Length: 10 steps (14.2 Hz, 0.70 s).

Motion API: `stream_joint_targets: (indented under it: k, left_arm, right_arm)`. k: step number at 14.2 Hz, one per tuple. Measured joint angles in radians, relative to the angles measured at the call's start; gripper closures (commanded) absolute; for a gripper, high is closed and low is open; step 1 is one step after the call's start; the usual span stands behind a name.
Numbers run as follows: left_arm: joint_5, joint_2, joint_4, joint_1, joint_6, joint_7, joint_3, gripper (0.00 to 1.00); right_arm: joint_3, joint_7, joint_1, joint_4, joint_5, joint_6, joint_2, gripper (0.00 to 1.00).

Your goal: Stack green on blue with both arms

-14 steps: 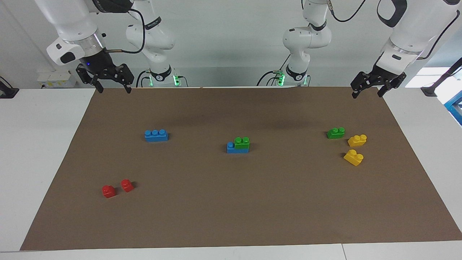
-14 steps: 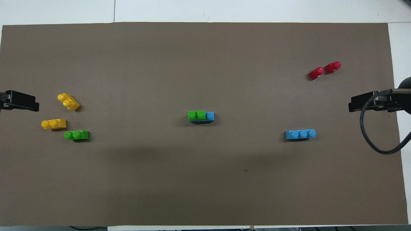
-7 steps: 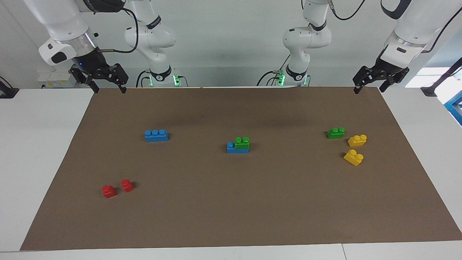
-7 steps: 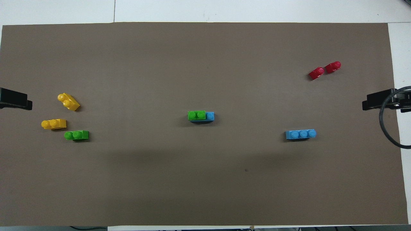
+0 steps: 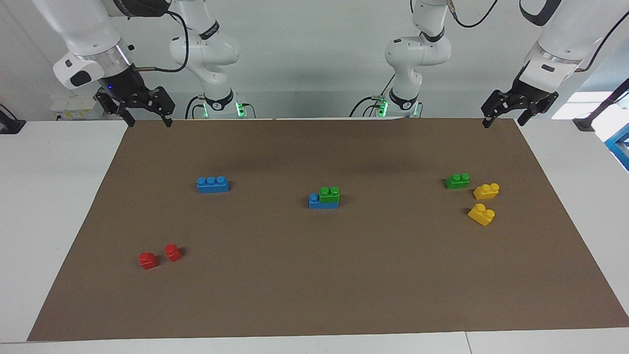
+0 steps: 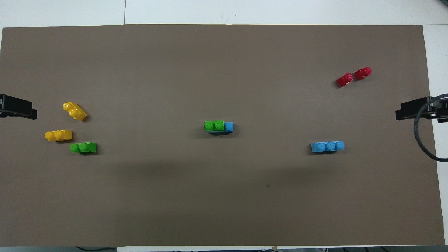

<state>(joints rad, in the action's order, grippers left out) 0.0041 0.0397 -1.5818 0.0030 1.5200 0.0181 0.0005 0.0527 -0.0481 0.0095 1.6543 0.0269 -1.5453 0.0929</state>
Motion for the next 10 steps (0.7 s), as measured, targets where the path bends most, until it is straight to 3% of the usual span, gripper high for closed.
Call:
stream_joint_targets:
  k: [10]
  left_arm:
    - [0.000,0.000,0.000,0.000,0.000,0.000,0.000,0.00]
  right_arm:
    - [-0.002,0.033,-0.002,0.003,-0.019,0.002,0.000,0.00]
